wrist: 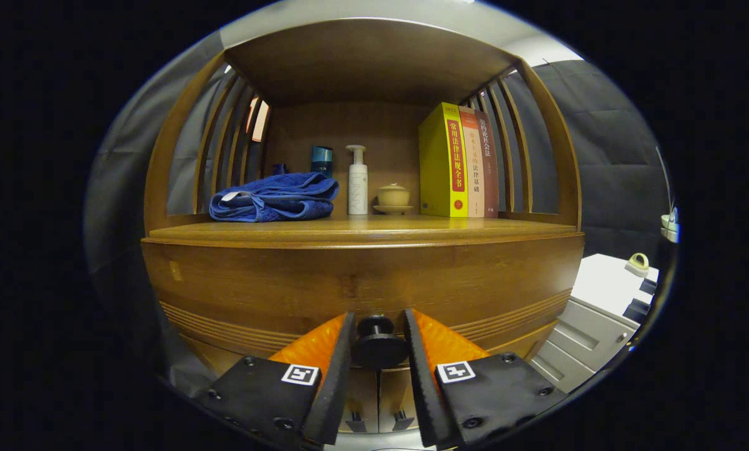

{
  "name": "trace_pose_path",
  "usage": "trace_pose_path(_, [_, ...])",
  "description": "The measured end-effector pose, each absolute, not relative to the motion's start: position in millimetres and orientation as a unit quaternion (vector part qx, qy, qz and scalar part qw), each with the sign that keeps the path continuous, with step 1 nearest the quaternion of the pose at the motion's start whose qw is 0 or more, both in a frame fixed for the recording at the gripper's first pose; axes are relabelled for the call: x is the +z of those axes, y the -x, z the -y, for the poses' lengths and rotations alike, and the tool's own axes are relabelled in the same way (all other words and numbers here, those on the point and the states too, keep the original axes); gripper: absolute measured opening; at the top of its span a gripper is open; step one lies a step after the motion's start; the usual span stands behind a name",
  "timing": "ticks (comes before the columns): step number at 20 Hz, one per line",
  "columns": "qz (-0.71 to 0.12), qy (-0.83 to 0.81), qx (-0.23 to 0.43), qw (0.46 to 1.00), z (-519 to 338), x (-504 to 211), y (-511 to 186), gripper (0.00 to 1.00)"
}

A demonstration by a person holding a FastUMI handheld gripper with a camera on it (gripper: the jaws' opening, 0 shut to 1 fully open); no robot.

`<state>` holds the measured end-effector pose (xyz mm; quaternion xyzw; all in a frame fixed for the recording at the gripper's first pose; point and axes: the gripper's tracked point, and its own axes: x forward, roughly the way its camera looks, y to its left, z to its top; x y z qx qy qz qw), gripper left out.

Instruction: Pull open the drawer, take out the items inside it, and place them on the countertop above the cabinet.

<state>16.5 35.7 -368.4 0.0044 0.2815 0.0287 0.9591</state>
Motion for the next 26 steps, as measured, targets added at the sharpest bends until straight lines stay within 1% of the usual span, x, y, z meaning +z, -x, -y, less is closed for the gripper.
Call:
trace_pose_path(4, [-0.281, -0.01, 0.033, 0.959, -35, -371, -18, 0.54])
trace_pose_path(7, [-0.278, 0.017, 0.037, 0.96, -34, -373, -17, 0.54])
trace_pose_path(11, [-0.277, 0.011, 0.033, 0.96, -35, -373, -24, 0.43])
trace_pose_path(16, [-0.282, -0.004, 0.031, 0.959, -31, -360, -6, 0.43])
trace_pose_path(17, [-0.287, -0.007, 0.025, 0.957, -30, -357, 1, 0.38])
trace_pose_path(26, [-0.309, -0.001, 0.039, 0.95, -23, -332, 48, 0.38])
